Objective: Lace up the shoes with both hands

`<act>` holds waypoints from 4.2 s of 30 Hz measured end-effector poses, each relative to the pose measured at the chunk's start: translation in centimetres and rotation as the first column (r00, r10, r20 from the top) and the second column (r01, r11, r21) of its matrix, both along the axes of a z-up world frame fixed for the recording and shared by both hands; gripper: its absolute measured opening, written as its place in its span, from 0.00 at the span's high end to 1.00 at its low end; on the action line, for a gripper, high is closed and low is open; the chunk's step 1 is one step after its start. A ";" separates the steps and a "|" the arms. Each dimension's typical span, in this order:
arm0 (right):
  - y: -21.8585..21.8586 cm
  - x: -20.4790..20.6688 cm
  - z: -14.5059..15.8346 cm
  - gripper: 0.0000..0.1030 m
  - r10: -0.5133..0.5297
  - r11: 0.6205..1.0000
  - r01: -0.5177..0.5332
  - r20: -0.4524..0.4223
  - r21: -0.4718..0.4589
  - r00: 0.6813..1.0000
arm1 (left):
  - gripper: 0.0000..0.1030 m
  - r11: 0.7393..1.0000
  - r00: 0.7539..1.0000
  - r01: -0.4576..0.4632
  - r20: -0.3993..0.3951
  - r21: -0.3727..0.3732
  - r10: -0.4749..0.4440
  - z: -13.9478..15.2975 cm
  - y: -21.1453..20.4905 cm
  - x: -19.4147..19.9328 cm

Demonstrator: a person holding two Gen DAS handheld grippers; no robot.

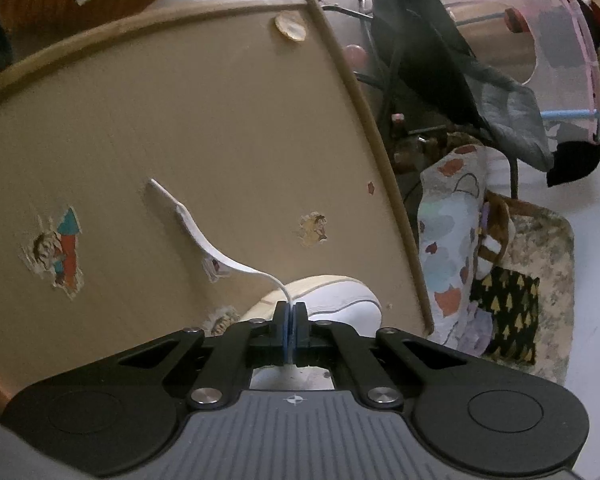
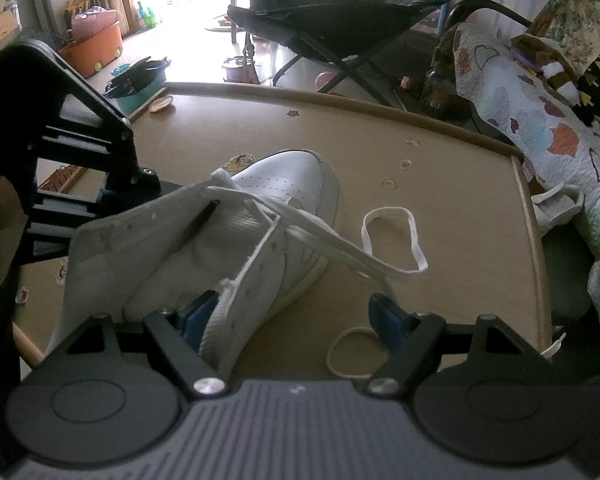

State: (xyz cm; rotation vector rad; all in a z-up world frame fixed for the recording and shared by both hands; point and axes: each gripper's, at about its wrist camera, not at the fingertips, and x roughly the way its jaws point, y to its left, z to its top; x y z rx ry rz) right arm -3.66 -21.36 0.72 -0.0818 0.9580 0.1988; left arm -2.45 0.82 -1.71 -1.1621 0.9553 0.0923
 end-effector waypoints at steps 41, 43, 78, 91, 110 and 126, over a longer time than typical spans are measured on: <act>0.4 -0.2 0.3 0.22 0.003 1.000 -0.003 0.000 -0.013 1.000 | 0.98 0.805 0.921 0.357 -0.037 0.473 -0.387 2.1 -0.3 2.7; 0.4 -0.2 0.3 0.22 0.004 1.000 -0.004 0.000 -0.014 1.000 | 0.98 0.769 0.907 0.378 -0.038 0.515 -0.420 2.5 -0.7 2.7; 0.5 -0.5 0.2 0.22 0.004 1.000 -0.004 -0.006 -0.018 1.000 | 0.98 0.647 0.873 0.439 -0.127 0.623 -0.470 2.6 0.4 1.6; 0.1 -0.3 0.3 0.21 0.008 1.000 -0.008 -0.007 -0.022 1.000 | 0.97 0.665 0.899 0.403 -0.139 0.629 -0.414 2.9 3.6 1.3; -1.0 -2.0 3.3 0.22 0.099 0.995 -0.099 0.026 0.004 0.995 | 0.65 0.941 0.983 0.180 -0.024 0.287 -0.181 2.8 6.3 -0.1; -9.3 3.3 4.3 0.46 0.047 0.999 -0.045 0.060 -0.027 0.997 | 0.64 0.962 0.979 0.206 -0.037 0.179 -0.202 -0.6 4.5 -2.4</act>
